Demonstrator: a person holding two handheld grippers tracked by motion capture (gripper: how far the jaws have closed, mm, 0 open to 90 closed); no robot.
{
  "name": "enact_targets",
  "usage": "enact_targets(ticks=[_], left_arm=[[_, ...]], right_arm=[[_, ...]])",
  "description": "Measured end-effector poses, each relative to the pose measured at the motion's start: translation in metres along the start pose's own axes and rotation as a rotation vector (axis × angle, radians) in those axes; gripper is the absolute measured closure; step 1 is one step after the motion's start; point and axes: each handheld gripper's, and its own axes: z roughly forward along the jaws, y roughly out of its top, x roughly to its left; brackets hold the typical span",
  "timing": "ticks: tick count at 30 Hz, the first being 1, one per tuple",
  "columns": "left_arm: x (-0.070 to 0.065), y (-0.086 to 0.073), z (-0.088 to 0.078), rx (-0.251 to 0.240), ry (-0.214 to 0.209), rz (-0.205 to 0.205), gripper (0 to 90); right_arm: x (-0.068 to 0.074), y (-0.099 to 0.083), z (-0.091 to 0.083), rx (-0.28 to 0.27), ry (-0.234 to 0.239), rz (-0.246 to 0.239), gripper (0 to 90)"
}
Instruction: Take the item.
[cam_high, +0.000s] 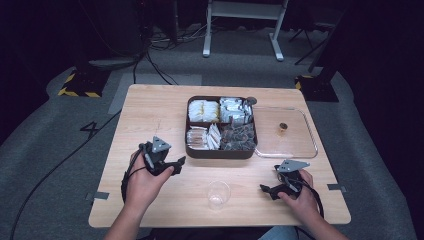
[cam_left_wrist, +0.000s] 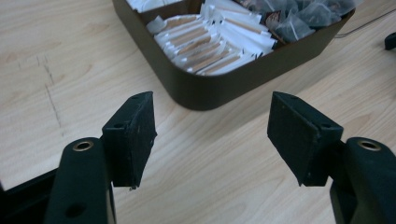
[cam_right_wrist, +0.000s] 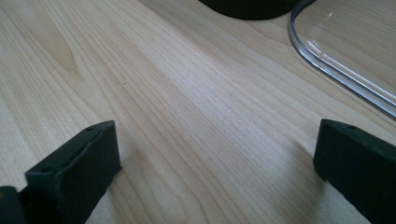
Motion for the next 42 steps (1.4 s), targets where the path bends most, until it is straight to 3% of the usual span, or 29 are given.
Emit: enact_targets(ticks=[13,29,42], left_arm=[[-0.003,0.039,0.018,-0.004,-0.008,0.073,32.2],[-0.004,0.078,0.035,-0.041,-0.026,0.098,32.1],[-0.001,0.119,0.068,-0.068,-0.026,0.085,32.2]], right_arm=[[0.000,0.000,0.000,0.001,0.000,0.001,0.6],[0.000,0.000,0.000,0.001,0.000,0.001,0.6],[0.000,0.000,0.000,0.001,-0.002,0.002,0.6]])
